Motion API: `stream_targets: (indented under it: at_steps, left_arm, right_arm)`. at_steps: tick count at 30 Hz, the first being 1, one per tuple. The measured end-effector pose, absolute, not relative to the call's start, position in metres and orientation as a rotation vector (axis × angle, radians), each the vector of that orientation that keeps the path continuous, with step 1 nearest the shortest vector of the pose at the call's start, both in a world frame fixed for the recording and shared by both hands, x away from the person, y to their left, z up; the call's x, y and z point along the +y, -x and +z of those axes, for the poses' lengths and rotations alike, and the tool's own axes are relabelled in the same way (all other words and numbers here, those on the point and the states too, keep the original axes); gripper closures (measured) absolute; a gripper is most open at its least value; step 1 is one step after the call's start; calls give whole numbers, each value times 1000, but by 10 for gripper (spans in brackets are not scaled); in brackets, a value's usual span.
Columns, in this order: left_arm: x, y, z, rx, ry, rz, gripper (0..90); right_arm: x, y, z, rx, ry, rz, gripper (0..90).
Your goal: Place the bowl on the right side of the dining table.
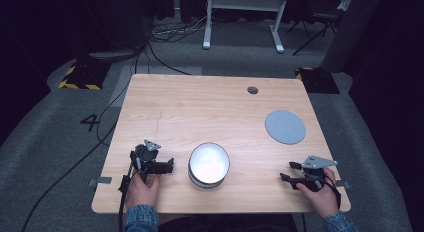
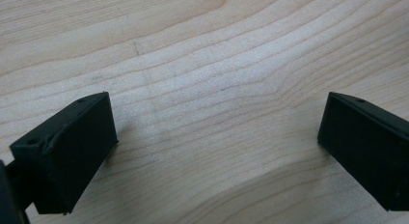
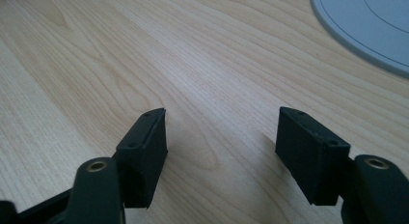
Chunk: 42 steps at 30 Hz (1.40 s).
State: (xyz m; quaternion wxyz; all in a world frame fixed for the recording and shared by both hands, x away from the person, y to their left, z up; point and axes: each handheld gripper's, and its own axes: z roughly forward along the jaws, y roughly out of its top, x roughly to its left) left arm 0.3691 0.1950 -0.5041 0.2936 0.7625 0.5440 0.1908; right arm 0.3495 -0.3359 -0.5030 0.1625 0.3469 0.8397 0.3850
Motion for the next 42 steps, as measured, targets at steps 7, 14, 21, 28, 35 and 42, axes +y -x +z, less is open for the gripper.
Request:
stream_targets:
  at_steps: [7,14,21,28,35,42]
  left_arm:
    - [195,-369,-504,1449,-2031,508,2]
    - [195,-369,-504,1447,-2031,505,2]
    - [195,-369,-504,1448,-2031,504,2]
    - [195,-369,-504,1448,-2030,504,2]
    - [195,-369,-504,1448,-2031,504,2]
    - [195,-369,-504,1448,-2031,506,2]
  right_arm:
    - [-334,-351,-503,2396,-987,1097,354]
    - [-333,-352,-503,2402,-983,1092,355]
    - [-336,-349,-489,2402,-1079,1059,341]
    - [-329,-346,-466,2452,-1064,1023,358]
    - [-306,-353,-439,2469,-964,1076,382]
    - [-296,-352,-421,2471,-958,1082,364]
